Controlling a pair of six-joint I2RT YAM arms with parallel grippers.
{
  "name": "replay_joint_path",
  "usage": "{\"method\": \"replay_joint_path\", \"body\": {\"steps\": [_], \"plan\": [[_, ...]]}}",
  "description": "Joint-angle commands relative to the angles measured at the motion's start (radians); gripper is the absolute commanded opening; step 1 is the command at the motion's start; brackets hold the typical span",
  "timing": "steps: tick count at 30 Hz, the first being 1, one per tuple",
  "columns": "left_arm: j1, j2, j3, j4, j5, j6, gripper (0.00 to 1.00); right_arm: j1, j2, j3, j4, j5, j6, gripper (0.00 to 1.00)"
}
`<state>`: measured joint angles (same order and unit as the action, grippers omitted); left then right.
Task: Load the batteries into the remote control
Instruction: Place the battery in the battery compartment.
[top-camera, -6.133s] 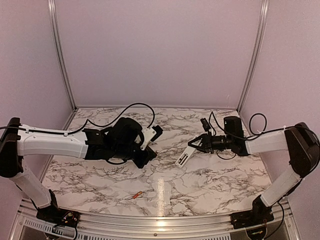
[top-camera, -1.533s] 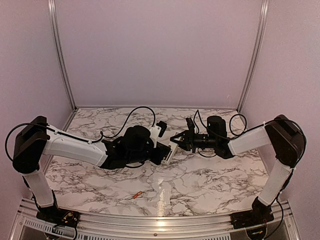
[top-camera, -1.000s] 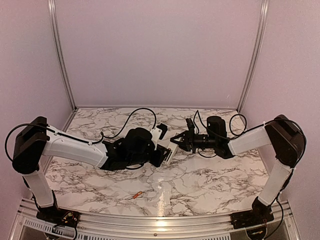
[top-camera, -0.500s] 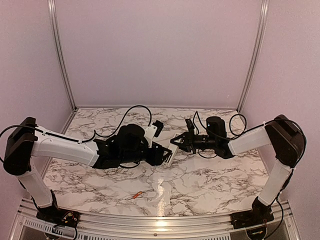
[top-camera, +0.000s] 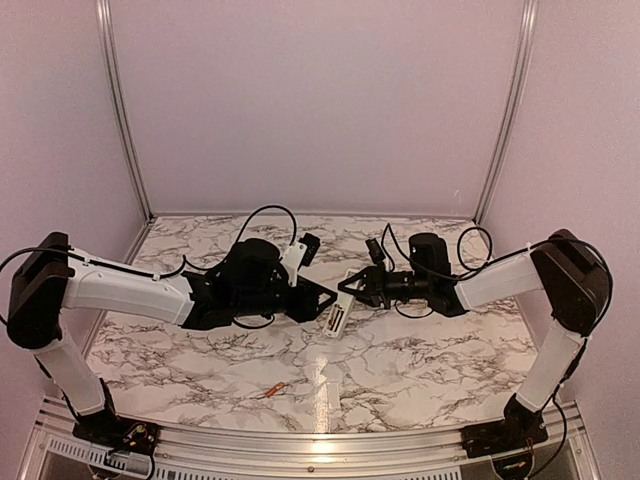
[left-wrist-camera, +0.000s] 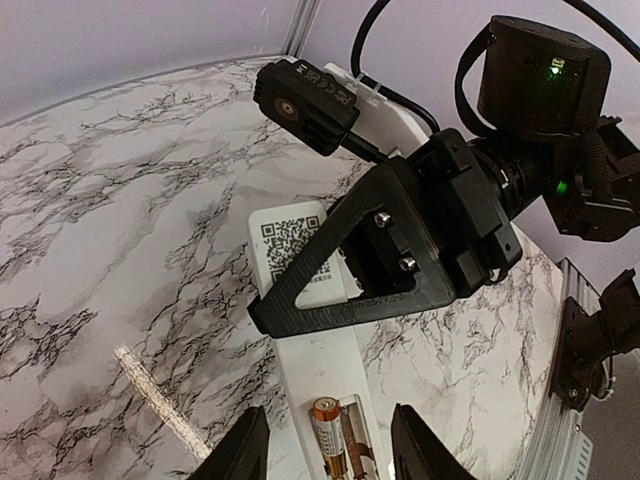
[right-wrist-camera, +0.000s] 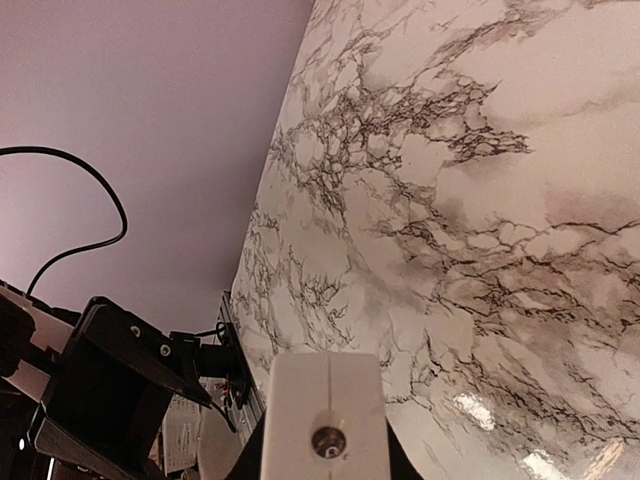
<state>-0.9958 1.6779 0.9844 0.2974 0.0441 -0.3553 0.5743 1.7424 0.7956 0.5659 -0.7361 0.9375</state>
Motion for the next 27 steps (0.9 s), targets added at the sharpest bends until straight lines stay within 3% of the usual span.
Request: {"method": "replay_joint_path", "body": {"steps": [1,19,24,27], "plan": [[-0.001,0.056,0.053,-0.029,0.021,0.008,0.43,0.015,-0.021,0.044,-0.004,-0.016,-0.018,0.00],[-0.001,0.151,0.141,-0.143,-0.028,0.017,0.26,0.016,-0.021,0.053,0.009,-0.037,-0.014,0.00],[-0.001,0.145,0.136,-0.144,-0.015,0.021,0.26,0.016,-0.016,0.055,0.010,-0.037,-0.015,0.00],[0.000,0.123,0.122,-0.136,-0.021,0.014,0.34,0.016,-0.014,0.054,0.011,-0.034,-0.021,0.00]]}}
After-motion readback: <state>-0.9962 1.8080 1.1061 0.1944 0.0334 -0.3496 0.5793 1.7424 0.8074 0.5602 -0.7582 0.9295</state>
